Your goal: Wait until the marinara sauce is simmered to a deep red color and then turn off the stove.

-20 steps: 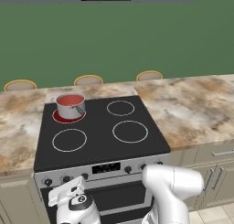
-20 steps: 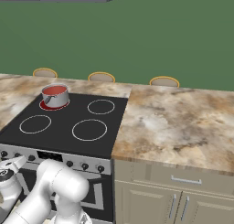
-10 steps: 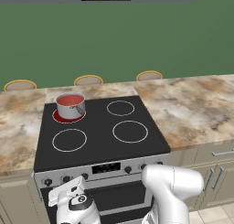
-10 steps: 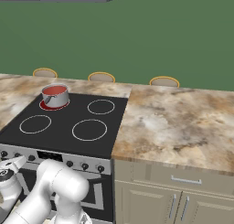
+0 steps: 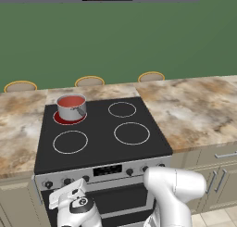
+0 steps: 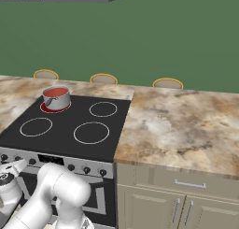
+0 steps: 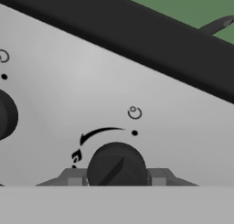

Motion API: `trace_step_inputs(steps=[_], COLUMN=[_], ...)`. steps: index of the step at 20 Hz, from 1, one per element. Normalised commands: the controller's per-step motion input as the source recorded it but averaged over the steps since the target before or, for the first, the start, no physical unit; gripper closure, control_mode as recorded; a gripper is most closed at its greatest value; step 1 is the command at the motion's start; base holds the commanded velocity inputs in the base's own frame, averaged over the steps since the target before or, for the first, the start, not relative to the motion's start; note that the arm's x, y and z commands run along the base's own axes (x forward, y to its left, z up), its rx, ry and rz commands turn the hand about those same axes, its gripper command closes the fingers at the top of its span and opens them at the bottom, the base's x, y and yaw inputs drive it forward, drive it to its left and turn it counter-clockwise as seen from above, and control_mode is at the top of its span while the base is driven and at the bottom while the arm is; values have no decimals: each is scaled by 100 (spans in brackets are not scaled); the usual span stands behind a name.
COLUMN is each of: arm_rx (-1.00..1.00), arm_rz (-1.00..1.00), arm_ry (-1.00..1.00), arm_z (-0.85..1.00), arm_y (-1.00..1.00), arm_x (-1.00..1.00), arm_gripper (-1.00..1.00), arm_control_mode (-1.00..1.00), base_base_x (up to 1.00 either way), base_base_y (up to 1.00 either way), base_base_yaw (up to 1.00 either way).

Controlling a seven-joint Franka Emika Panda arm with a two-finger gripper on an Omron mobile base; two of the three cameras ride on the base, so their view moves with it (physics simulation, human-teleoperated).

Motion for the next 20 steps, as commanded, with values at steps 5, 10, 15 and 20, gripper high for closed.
trace_step_inputs(steps=[5,10,15,20], arm_rx=[0,0,0,0], arm_rz=[0,0,0,0], arm_ry=[0,0,0,0], arm_z=[0,0,0,0], arm_y=[0,0,0,0], arm_x=[0,0,0,0], arm_gripper=[100,100,100,100], arm_control_mode=[-100,-100,-100,-100], base_base_x=[0,0,0,0], base_base_y=[0,0,0,0], base_base_yaw=[0,0,0,0])
